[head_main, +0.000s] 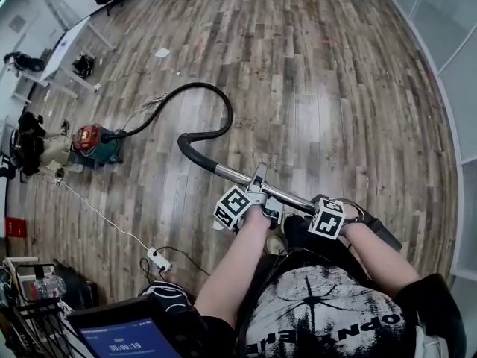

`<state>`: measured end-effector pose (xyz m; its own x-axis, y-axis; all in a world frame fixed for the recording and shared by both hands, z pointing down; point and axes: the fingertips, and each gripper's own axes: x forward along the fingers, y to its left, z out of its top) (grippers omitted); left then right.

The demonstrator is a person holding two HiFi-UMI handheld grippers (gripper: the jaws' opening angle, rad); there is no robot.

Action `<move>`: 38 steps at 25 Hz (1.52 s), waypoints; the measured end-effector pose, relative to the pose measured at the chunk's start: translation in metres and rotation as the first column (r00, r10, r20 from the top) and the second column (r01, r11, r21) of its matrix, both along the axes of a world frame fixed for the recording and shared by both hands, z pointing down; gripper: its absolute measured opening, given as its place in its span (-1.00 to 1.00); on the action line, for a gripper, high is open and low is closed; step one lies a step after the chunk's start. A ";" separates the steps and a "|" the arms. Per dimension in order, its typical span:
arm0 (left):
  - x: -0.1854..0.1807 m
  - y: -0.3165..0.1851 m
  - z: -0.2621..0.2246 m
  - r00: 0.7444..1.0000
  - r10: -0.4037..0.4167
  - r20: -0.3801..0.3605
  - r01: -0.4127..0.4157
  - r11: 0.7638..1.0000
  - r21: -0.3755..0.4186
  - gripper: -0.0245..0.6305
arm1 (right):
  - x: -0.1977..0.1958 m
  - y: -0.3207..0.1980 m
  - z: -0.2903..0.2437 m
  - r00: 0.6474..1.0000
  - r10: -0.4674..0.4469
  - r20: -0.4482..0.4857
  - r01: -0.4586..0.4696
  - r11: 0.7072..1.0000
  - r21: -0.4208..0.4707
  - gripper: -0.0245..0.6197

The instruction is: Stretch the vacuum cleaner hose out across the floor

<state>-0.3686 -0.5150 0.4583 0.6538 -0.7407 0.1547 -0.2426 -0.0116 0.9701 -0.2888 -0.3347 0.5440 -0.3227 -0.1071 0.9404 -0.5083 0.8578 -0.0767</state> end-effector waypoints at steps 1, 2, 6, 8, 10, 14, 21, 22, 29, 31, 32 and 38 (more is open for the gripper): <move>0.002 0.014 0.003 1.000 0.004 -0.007 -0.004 1.000 -0.007 -0.77 | 0.002 0.015 0.001 1.000 0.004 -0.008 -0.004 1.000 -0.005 -0.58; 0.004 0.025 0.005 1.000 0.008 -0.013 -0.009 1.000 -0.013 -0.77 | 0.004 0.026 0.001 1.000 0.009 -0.016 -0.009 1.000 -0.010 -0.58; 0.016 0.038 0.005 0.999 0.030 -0.024 -0.030 0.999 -0.024 -0.77 | 0.013 0.043 -0.002 0.999 0.027 -0.029 -0.027 0.999 -0.022 -0.58; 0.019 0.037 0.005 0.999 0.034 -0.026 -0.035 0.999 -0.026 -0.77 | 0.016 0.042 -0.003 0.999 0.031 -0.031 -0.032 0.999 -0.023 -0.58; 0.020 0.037 0.006 0.999 0.036 -0.029 -0.037 0.999 -0.026 -0.77 | 0.017 0.042 -0.003 0.999 0.032 -0.034 -0.033 0.999 -0.022 -0.58; 0.040 0.063 0.003 1.000 0.014 -0.018 -0.015 1.000 -0.018 -0.77 | 0.040 0.066 -0.003 1.000 0.011 -0.023 -0.011 1.000 -0.019 -0.57; 0.105 0.124 0.001 0.997 -0.071 0.025 0.071 0.997 -0.015 -0.77 | 0.117 0.120 -0.001 0.997 -0.071 0.024 0.072 0.997 -0.021 -0.58; 0.114 0.131 0.003 0.996 -0.082 0.025 0.083 0.996 -0.016 -0.77 | 0.127 0.126 0.000 0.996 -0.083 0.025 0.083 0.996 -0.022 -0.58; 0.156 0.175 0.016 0.986 -0.156 0.053 0.158 0.986 -0.045 -0.77 | 0.180 0.166 0.010 0.985 -0.162 0.058 0.166 0.985 -0.057 -0.57; 0.163 0.181 0.014 0.985 -0.161 0.061 0.164 0.986 -0.043 -0.77 | 0.187 0.171 0.010 0.983 -0.169 0.066 0.172 0.983 -0.057 -0.57; 0.164 0.183 0.012 0.984 -0.165 0.066 0.168 0.985 -0.042 -0.77 | 0.190 0.173 0.008 0.982 -0.173 0.071 0.177 0.983 -0.056 -0.57; 0.166 0.201 0.004 0.980 -0.184 0.075 0.187 0.982 -0.036 -0.77 | 0.193 0.189 0.002 0.978 -0.192 0.082 0.197 0.979 -0.052 -0.57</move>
